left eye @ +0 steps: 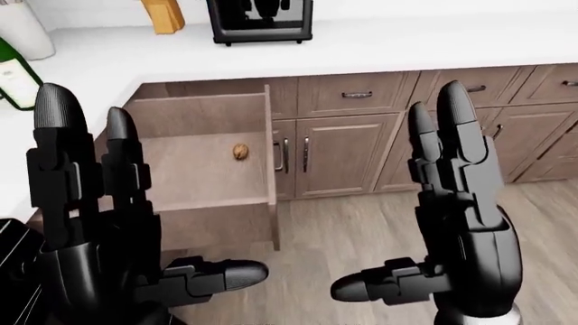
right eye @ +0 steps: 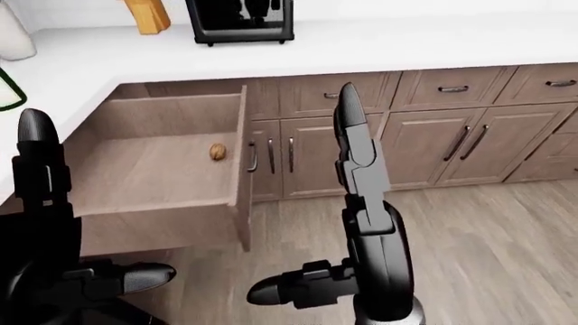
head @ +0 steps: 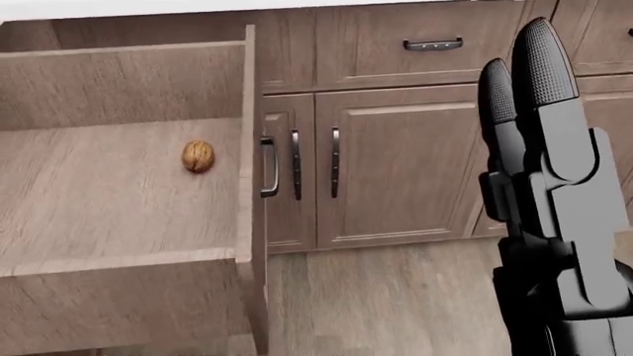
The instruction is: Close the right drawer.
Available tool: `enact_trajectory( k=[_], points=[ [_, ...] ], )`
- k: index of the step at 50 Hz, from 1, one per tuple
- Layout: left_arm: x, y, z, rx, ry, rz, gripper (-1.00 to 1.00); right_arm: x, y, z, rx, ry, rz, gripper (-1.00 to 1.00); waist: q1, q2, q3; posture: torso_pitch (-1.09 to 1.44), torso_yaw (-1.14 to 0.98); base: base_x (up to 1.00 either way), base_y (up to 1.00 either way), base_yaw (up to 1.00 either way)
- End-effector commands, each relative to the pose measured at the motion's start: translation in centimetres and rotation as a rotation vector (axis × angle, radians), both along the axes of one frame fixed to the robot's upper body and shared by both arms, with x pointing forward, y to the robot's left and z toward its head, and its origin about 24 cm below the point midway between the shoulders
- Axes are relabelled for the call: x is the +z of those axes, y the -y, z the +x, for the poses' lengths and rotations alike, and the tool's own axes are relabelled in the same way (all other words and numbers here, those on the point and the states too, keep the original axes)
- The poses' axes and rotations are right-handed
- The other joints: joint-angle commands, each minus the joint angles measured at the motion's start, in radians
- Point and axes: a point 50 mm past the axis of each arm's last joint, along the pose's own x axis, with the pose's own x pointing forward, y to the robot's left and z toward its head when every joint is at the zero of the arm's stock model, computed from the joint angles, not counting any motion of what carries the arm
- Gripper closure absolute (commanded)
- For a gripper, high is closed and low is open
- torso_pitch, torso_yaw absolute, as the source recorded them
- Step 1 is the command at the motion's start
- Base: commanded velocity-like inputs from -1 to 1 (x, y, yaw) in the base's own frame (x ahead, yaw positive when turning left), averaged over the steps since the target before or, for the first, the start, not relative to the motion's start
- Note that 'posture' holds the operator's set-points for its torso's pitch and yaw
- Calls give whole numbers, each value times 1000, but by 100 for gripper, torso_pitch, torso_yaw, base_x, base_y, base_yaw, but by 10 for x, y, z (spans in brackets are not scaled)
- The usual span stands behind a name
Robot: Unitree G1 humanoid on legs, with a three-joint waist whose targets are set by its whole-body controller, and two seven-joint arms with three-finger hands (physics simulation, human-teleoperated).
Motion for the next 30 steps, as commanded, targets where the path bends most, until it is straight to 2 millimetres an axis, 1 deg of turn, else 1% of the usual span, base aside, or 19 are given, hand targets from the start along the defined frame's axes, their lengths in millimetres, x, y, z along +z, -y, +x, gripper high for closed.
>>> enact_trajectory(
  k=[1, 3, 4, 5, 8, 12, 13, 14, 15, 16, 17, 18, 19, 20, 22, 25, 26, 28, 30],
  points=[
    [7, 1, -6, -9, 57, 2, -100, 7, 1, -5, -3, 48, 8, -100, -3, -1, -6, 0, 0, 0, 45, 0],
    [7, 1, -6, -10, 57, 3, -100, 6, 1, -5, -2, 48, 7, -100, -7, -42, -24, 0, 0, 0, 45, 0],
    [7, 1, -6, -10, 56, 2, -100, 6, 1, -5, -3, 47, 8, -100, -21, -1, -13, 0, 0, 0, 45, 0],
    [7, 1, -6, -9, 56, 2, -100, 6, 1, -4, -2, 46, 8, -100, -10, -21, -16, 0, 0, 0, 45, 0],
    [7, 1, -6, -9, 55, 2, -100, 5, 1, -4, -1, 44, 8, -100, -8, -23, -31, 0, 0, 0, 45, 0],
    [7, 1, -6, -7, 55, 1, -100, 5, 1, -4, -5, 44, 8, -100, -11, 33, -7, 0, 0, 0, 45, 0],
    [7, 1, -6, -7, 54, 0, -100, 5, 1, -4, -5, 45, 8, -100, -11, 58, -12, 0, 0, 0, 45, 0],
    [7, 1, -6, -8, 54, 1, -100, 5, 1, -4, -5, 44, 6, -100, -9, 104, -29, 0, 0, 0, 45, 0],
    [7, 1, -6, -8, 54, 1, -100, 5, 1, -4, -6, 43, 7, -100, 0, 135, -30, 0, 0, 0, 45, 0],
    [7, 1, -6, -8, 54, 2, -100, 5, 1, -4, -6, 44, 6, -100, 6, 86, -11, 0, 0, 0, 45, 0],
    [7, 1, -6, -9, 54, 1, -100, 5, 1, -4, -5, 44, 8, -100, 2, 91, -11, 0, 0, 0, 45, 0],
    [7, 1, -6, -9, 54, 1, -100, 5, 1, -4, -4, 45, 7, -100, 11, 75, -15, 0, 0, 0, 20, 0],
    [7, 1, -6, -9, 55, 2, -100, 5, 1, -4, -5, 46, 8, -100, 7, 78, -23, 0, 0, 0, 9, 0],
    [7, 1, -6, -9, 54, 1, -100, 5, 1, -4, -6, 46, 9, -100, 7, 74, -16, 0, 0, 0, 0, 0],
    [7, 1, -6, -10, 54, 2, -100, 5, 1, -4, -5, 47, 8, -100, 5, 64, -31, 0, 0, 0, 0, 0],
    [7, 1, -6, -10, 53, 2, -100, 5, 1, -4, -8, 49, 7, -100, 7, 55, -30, 0, 0, 0, 0, 0],
    [7, 2, -6, -10, 54, 3, -100, 5, 1, -4, -6, 50, 7, -100, 12, 61, -42, 0, 0, 10, 0, 0],
    [7, 1, -6, -9, 54, 2, -100, 5, 1, -5, -6, 52, 8, -100, 19, 50, -16, 0, 0, 18, 0, 0],
    [7, 2, -6, -10, 54, 3, -100, 5, 1, -5, -6, 52, 7, -100, 21, 39, -8, 0, 0, 21, 0, 0]
  ],
)
